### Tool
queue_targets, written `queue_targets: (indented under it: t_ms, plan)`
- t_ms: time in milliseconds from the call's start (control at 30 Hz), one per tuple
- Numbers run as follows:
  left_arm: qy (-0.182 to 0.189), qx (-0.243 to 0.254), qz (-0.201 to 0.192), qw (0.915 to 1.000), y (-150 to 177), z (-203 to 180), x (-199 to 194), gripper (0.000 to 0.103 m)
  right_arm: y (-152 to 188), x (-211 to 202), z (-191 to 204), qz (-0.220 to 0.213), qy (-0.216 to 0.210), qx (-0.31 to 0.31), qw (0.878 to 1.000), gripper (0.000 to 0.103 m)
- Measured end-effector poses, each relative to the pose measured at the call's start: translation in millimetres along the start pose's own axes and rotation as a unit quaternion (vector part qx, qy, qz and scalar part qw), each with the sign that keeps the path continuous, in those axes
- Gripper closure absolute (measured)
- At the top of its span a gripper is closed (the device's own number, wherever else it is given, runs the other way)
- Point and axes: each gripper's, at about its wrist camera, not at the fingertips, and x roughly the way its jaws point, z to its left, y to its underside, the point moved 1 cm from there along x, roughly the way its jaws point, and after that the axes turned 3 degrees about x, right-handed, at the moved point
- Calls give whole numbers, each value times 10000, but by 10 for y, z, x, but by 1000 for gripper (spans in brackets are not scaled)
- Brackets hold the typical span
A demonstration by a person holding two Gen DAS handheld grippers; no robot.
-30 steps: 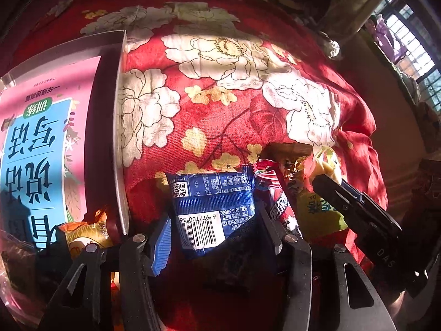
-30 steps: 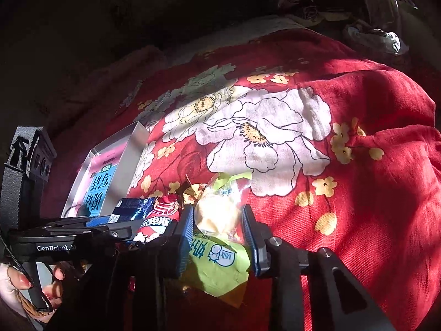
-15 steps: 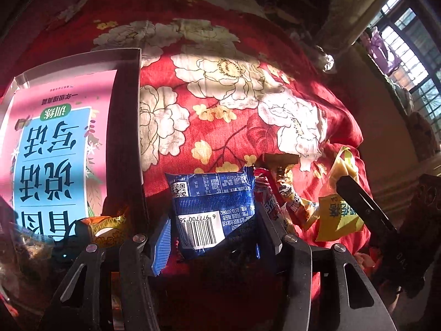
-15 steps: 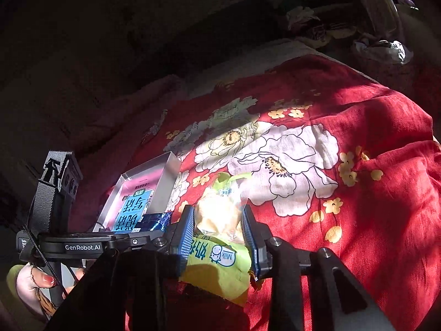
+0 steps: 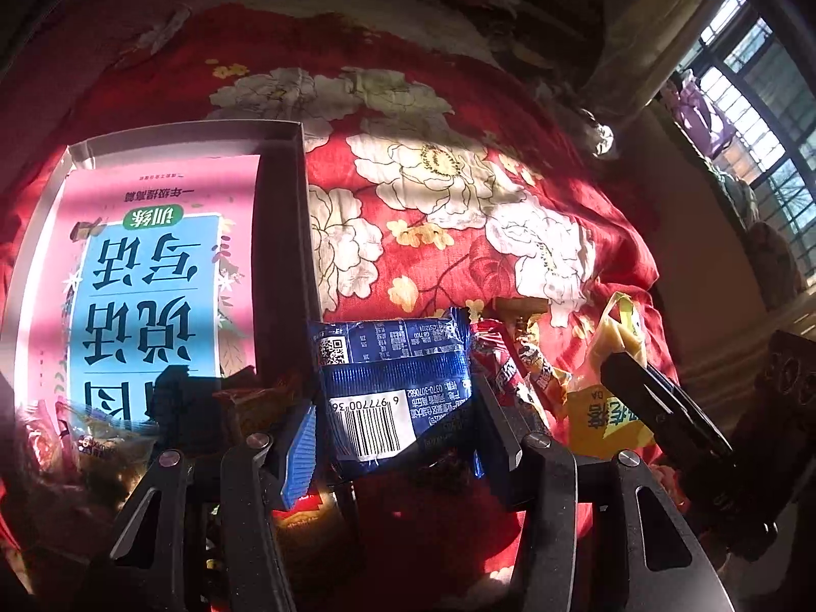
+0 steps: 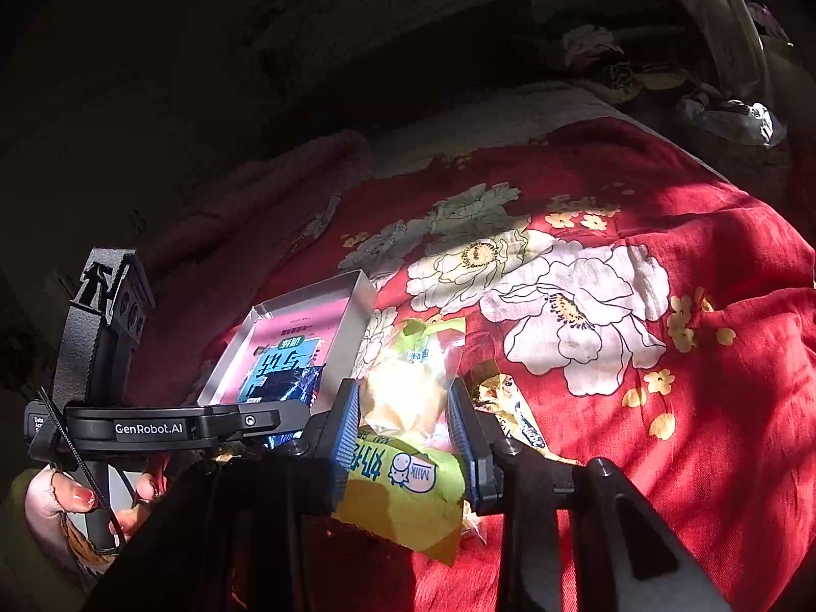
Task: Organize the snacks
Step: 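Lift both held snacks and carry them over the tray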
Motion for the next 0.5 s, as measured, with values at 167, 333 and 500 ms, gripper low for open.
queue_targets:
  t_ms: [167, 333, 500]
  plan:
    - [26, -55, -137, 9999, 26, 101, -145, 48, 20, 30, 204, 34, -109, -94, 9999, 69]
    - [42, -165, -258, 9995, 44, 229, -274, 48, 56, 67, 413, 117, -297, -168, 9993, 69]
    - [42, -293, -362, 9989, 78, 373, -377, 48, 93, 91, 644, 140, -424, -350, 9984, 69]
